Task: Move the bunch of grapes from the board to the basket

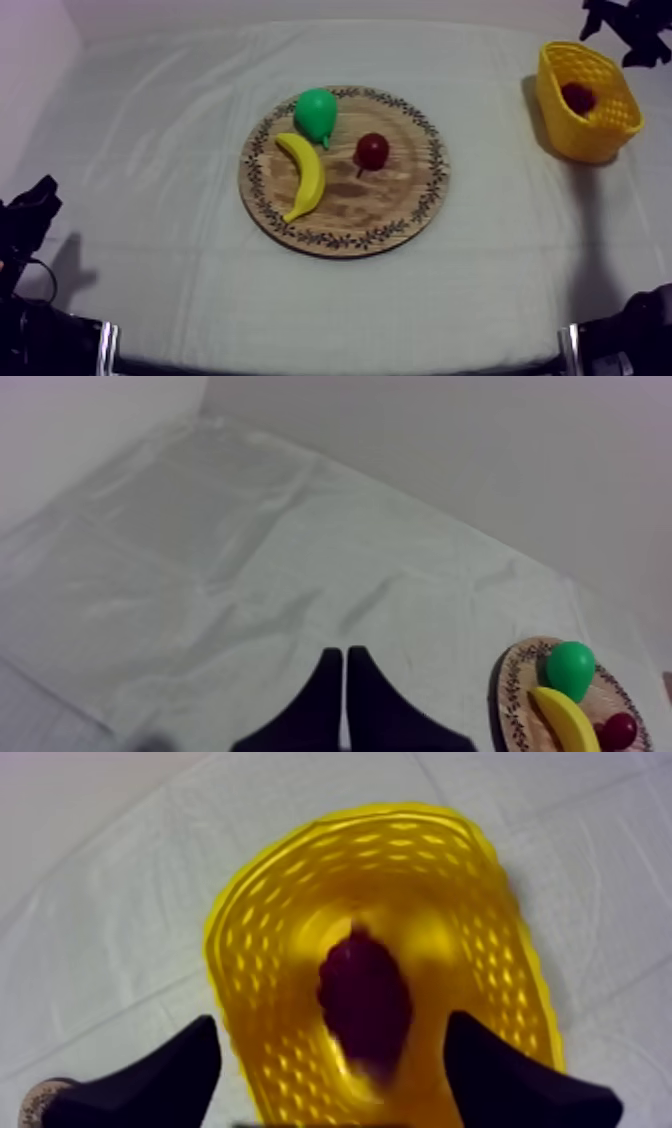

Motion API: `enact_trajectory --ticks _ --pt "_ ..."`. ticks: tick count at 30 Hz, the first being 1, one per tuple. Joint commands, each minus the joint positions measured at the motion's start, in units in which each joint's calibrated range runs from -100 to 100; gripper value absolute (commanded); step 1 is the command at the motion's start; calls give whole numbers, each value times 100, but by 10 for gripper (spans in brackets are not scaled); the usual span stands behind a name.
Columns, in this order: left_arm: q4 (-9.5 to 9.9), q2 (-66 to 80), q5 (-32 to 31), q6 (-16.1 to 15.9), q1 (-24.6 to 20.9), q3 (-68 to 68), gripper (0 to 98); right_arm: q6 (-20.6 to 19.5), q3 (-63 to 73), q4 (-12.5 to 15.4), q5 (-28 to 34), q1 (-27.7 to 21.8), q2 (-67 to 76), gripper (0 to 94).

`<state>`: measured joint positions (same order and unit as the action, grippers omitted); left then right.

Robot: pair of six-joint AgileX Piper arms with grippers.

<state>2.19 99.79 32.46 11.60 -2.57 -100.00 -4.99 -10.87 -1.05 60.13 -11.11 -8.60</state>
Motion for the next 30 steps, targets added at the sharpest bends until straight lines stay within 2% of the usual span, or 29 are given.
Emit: enact_trajectory --ticks 1,9,16,23,30 --pt "3 -5 -4 0 0 0 1 40 -46 13 78 -3 147 688" --pt "3 -5 -4 0 0 0 1 244 -627 169 358 47 1484 653" --pt "3 -5 -4 0 0 0 1 324 -1781 215 220 345 3513 452" --pt "3 -5 -4 -2 0 0 1 159 -3021 -4 72 889 5368 267" --pt "3 -5 -4 -1 0 0 1 198 -4578 -111 -657 1102 6834 92"
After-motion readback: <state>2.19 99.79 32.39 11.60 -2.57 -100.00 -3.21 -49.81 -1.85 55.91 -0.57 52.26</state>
